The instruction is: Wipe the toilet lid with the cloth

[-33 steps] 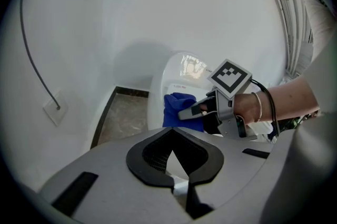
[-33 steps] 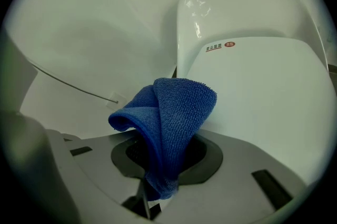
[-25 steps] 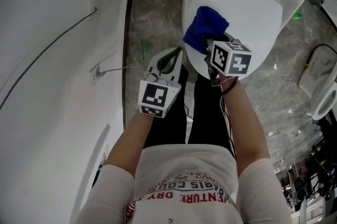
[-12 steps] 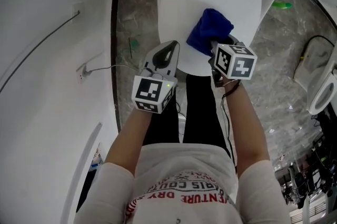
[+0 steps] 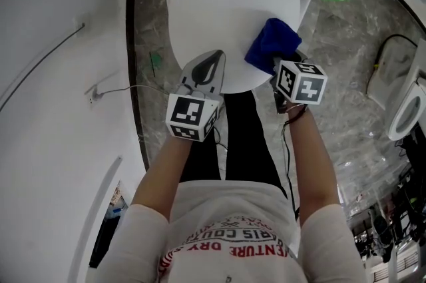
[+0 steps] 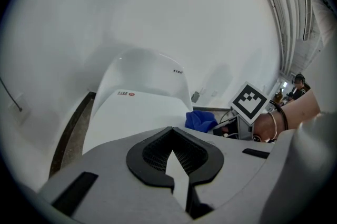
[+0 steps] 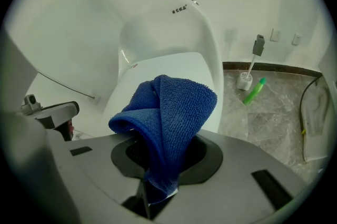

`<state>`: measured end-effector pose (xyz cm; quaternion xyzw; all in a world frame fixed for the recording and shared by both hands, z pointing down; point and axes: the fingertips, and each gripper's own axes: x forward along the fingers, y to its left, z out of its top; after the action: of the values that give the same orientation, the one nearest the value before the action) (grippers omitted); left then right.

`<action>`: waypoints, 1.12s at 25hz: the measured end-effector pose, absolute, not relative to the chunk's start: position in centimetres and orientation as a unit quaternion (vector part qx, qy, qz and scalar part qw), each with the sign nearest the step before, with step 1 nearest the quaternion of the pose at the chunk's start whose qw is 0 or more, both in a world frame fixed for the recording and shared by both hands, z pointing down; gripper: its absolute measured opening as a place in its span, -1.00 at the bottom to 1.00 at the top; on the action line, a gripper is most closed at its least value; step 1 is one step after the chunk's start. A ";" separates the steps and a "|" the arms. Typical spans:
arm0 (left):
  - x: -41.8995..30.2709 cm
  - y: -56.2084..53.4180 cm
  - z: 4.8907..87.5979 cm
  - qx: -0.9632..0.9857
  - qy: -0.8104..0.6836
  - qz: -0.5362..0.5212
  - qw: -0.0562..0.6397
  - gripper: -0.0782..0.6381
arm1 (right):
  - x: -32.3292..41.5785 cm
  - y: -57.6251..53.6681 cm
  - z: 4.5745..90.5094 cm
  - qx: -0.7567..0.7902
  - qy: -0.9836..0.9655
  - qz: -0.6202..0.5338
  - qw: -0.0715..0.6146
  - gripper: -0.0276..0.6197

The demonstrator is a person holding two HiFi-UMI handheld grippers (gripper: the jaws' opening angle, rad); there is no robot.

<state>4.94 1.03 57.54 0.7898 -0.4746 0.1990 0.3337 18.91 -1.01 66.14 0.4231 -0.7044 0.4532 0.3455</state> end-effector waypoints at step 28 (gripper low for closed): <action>4.1 9.1 57.2 0.792 -0.467 0.193 0.343 -0.76 | 19.1 6.8 63.1 0.467 -0.693 0.424 0.350 -0.64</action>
<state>4.06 9.11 57.23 0.7921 -0.4669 0.1934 0.3425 19.08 6.84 63.10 0.4665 -0.6931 0.4236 0.3501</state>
